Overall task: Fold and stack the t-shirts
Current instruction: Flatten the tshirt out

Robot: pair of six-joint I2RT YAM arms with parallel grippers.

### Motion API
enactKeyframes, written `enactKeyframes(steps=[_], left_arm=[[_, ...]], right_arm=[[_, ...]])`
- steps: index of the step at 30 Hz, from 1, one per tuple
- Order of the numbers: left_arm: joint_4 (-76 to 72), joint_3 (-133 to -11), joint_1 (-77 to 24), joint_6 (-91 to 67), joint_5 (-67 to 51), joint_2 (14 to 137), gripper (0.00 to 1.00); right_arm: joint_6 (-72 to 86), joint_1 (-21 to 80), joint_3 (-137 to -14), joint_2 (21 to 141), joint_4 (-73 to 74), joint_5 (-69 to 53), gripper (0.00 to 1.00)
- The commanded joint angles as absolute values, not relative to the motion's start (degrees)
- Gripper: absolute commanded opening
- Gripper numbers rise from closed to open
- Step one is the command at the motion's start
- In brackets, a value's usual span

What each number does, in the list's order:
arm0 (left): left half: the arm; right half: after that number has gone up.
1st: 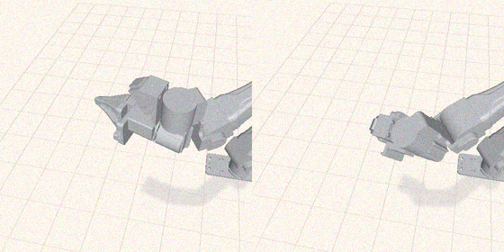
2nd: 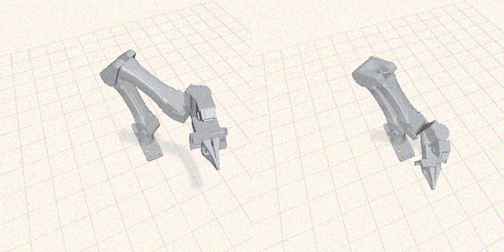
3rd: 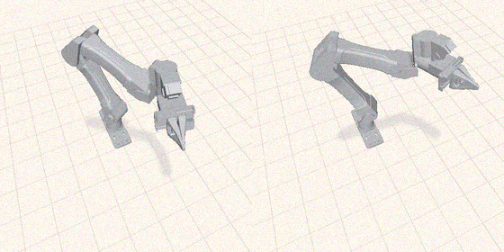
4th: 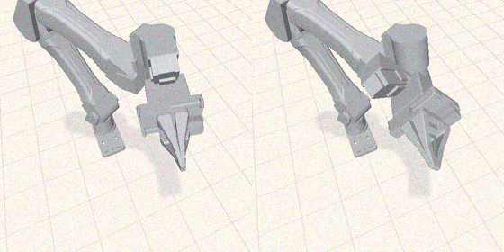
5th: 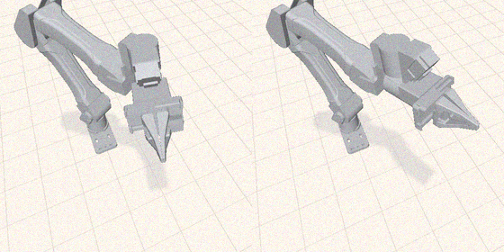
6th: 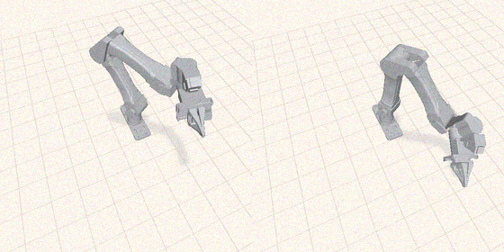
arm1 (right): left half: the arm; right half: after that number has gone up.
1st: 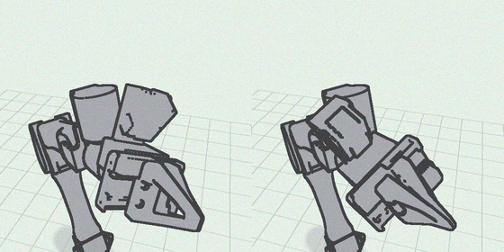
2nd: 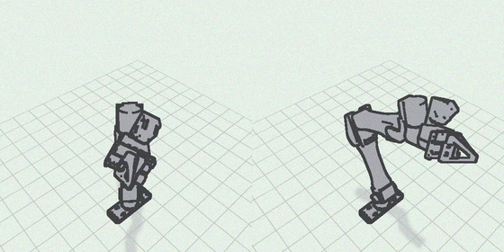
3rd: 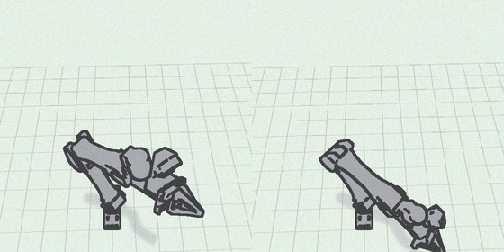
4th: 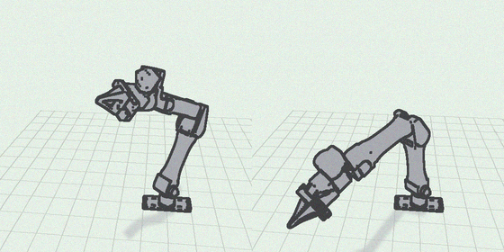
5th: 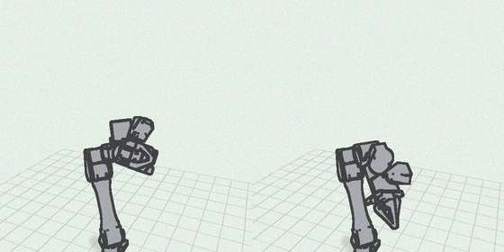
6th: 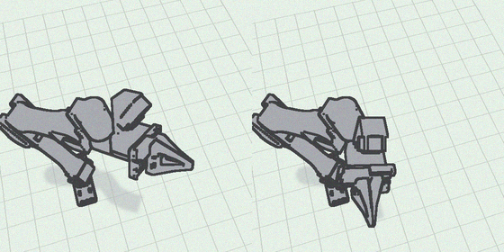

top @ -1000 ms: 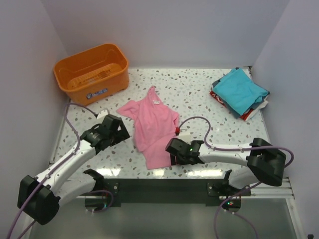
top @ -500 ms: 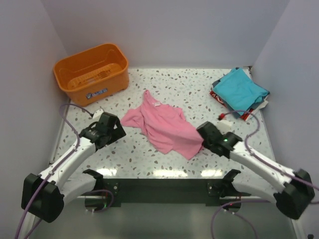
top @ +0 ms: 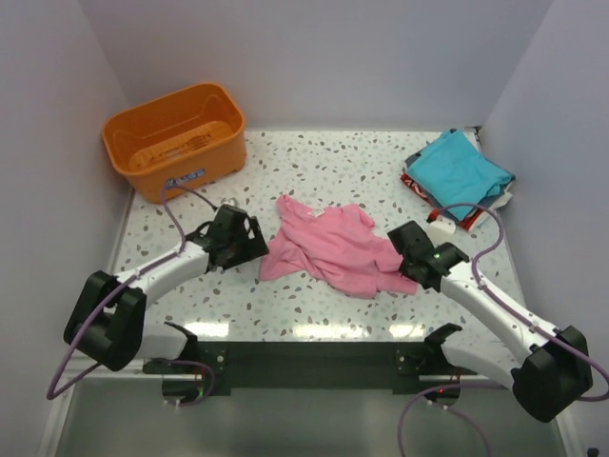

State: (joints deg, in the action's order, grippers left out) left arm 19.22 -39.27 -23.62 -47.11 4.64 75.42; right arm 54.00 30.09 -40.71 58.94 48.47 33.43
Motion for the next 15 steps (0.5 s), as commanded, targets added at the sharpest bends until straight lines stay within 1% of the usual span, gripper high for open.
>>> enactKeyframes(steps=[1, 4, 5, 7, 8, 10, 13, 14, 15], left_arm=[[12.1, -38.8, -28.8, -45.6, 1.9, 77.2, 0.87], [12.0, -38.5, -29.8, -46.2, 2.5, 80.0, 0.8], [11.9, -38.4, -30.0, -46.2, 1.9, 80.9, 0.74], [11.9, -38.1, -31.4, -46.6, 1.5, 82.8, 0.66], [12.6, -37.9, -32.7, -47.2, 2.1, 83.2, 0.59], [14.4, -36.6, -33.5, -48.9, 4.1, 83.4, 0.58], [13.9, -34.3, -33.8, -49.9, 3.9, 82.7, 0.49], [13.2, -33.8, -33.9, -49.9, 2.8, 82.6, 0.38], [11.7, -33.1, -34.4, -49.9, 1.8, 82.4, 0.31]], right_arm=[[52.6, 29.9, -41.4, 58.8, 45.8, 33.6, 0.0], [52.3, 29.9, -41.2, 58.2, 45.5, 33.3, 0.0], [52.2, 29.9, -41.1, 58.1, 45.4, 33.3, 0.0], [52.3, 29.9, -41.1, 57.9, 45.2, 33.7, 0.0], [52.1, 29.8, -41.3, 58.0, 45.3, 33.7, 0.0], [51.9, 29.8, -41.7, 57.9, 45.8, 33.7, 0.0], [51.9, 29.8, -41.7, 57.5, 45.2, 33.4, 0.0], [51.7, 29.8, -41.7, 57.5, 45.0, 33.1, 0.0], [51.7, 29.8, -41.8, 57.3, 44.9, 33.0, 0.0]])
